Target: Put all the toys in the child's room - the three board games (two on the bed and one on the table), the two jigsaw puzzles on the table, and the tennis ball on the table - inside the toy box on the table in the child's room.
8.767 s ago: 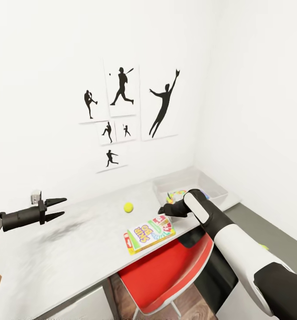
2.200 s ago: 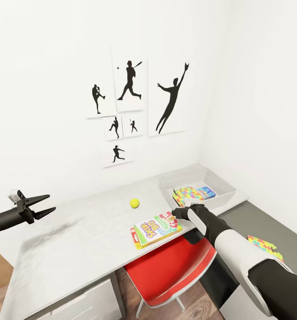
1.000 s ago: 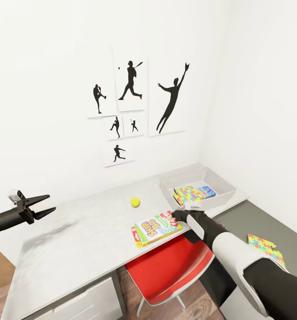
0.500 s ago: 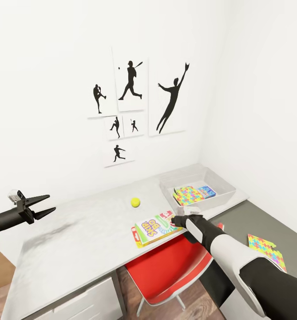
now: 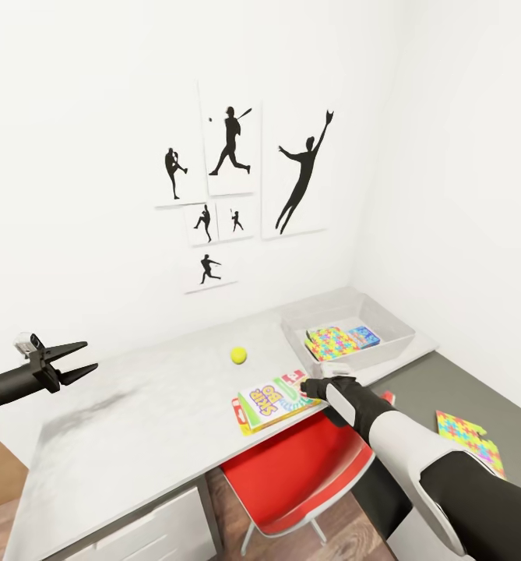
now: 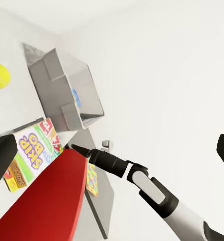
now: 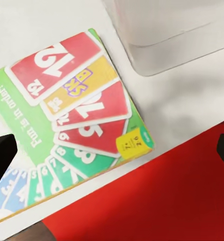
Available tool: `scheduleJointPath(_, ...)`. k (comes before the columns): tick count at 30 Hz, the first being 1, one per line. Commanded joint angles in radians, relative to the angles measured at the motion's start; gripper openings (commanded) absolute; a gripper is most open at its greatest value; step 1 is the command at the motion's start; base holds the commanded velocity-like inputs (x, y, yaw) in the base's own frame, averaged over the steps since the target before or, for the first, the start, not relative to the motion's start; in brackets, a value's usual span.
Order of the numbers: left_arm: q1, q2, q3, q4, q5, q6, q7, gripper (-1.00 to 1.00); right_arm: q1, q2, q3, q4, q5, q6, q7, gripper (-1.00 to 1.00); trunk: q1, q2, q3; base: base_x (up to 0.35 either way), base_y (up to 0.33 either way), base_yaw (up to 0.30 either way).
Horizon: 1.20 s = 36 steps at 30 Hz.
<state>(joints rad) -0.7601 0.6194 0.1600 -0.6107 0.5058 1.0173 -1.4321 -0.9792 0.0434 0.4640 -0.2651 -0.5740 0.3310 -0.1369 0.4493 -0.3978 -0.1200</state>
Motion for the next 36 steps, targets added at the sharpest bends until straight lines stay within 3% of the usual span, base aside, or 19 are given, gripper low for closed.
scheduleJointPath(1, -0.001, 0.0, -0.001, 0.0, 0.002, 0.01, -0.002, 1.0, -0.001, 0.0, 0.008, -0.002, -0.01, 0.004, -0.008, 1.0, 0.001, -0.002, -0.002, 0.067, 0.153, 0.0)
scheduleJointPath(36, -0.001, 0.0, -0.001, 0.0, 0.002, 0.01, -0.002, 1.0, -0.001, 0.0, 0.011, 0.001, -0.01, 0.005, -0.008, 1.0, 0.001, -0.002, -0.002, 0.008, 0.036, 0.0)
